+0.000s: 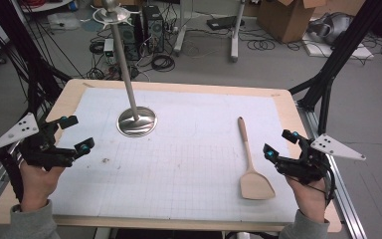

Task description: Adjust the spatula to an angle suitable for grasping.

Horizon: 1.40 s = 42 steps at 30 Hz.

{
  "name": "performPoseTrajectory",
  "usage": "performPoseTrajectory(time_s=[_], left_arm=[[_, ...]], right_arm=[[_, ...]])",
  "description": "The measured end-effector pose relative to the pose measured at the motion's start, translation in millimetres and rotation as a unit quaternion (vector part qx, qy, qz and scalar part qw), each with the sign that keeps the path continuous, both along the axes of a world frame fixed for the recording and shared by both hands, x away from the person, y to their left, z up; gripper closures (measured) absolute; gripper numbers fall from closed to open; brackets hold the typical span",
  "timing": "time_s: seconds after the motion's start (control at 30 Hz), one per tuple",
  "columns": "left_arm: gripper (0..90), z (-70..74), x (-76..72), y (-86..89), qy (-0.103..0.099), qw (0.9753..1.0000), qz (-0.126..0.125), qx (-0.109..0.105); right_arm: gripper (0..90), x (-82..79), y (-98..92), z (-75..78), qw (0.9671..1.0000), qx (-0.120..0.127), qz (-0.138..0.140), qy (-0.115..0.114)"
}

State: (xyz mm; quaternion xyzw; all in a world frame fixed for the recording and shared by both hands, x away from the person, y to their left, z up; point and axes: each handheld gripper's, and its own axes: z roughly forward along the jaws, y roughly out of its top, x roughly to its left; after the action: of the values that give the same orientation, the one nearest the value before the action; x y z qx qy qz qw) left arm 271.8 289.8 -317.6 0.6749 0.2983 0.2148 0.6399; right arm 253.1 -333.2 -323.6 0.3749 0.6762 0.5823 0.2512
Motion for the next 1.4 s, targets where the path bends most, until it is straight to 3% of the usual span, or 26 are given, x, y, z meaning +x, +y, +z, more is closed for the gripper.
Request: performPoseTrajectory(time_s=[0.23, 0.4, 0.43, 0.47, 0.6, 0.77, 0.93, 0.97, 1.13, 1.3, 1.4], left_arm=[[2.0, -1.2, 1.2, -0.3, 0.002, 1.0000, -0.005, 0.001], [2.0, -1.7, 1.5, -0.9, 0.002, 0.9999, -0.010, 0.000], [2.0, -1.7, 1.7, -0.6, 0.003, 1.0000, -0.009, 0.001], [2.0, -1.8, 1.7, -0.4, 0.003, 1.0000, -0.007, 0.001], [2.0, -3.0, 2.3, 1.5, 0.007, 1.0000, 0.000, 0.001], [2.0, -4.3, 3.2, -0.7, 0.009, 0.9999, -0.002, 0.005], [2.0, -6.2, 4.4, -2.2, 0.013, 0.9999, -0.003, 0.006], [1.9, -7.4, 5.3, -2.6, 0.018, 0.9998, -0.001, 0.006], [2.0, -9.4, 6.0, -1.9, 0.023, 0.9997, 0.003, 0.009], [2.0, -11.2, 5.0, -0.2, 0.026, 0.9996, 0.005, 0.010], [2.0, -12.2, 5.5, 2.4, 0.027, 0.9996, 0.006, 0.007]], right_arm=[[23.7, 8.0, -2.3, -10.2, 0.9999, -0.003, -0.001, 0.012], [36.6, 10.8, -5.8, -15.4, 0.9998, -0.002, -0.005, 0.020], [42.6, 11.1, -8.0, -17.3, 0.9995, 0.005, -0.007, 0.031], [42.6, 11.1, -8.0, -17.3, 0.9995, 0.005, -0.007, 0.031], [54.7, 12.4, -11.6, -21.5, 0.9987, 0.003, -0.018, 0.047], [66.1, 14.1, -13.7, -25.8, 0.9981, -0.005, -0.032, 0.052], [67.8, 18.9, -14.3, -29.8, 0.9967, -0.019, -0.040, 0.068], [69.8, 21.5, -13.3, -32.2, 0.9954, -0.035, -0.051, 0.073], [78.5, 26.8, -11.4, -38.4, 0.9937, -0.039, -0.059, 0.087], [88.3, 31.3, -13.8, -41.7, 0.9939, -0.042, -0.056, 0.085], [89.6, 33.2, -13.9, -42.4, 0.9947, -0.036, -0.049, 0.083]])
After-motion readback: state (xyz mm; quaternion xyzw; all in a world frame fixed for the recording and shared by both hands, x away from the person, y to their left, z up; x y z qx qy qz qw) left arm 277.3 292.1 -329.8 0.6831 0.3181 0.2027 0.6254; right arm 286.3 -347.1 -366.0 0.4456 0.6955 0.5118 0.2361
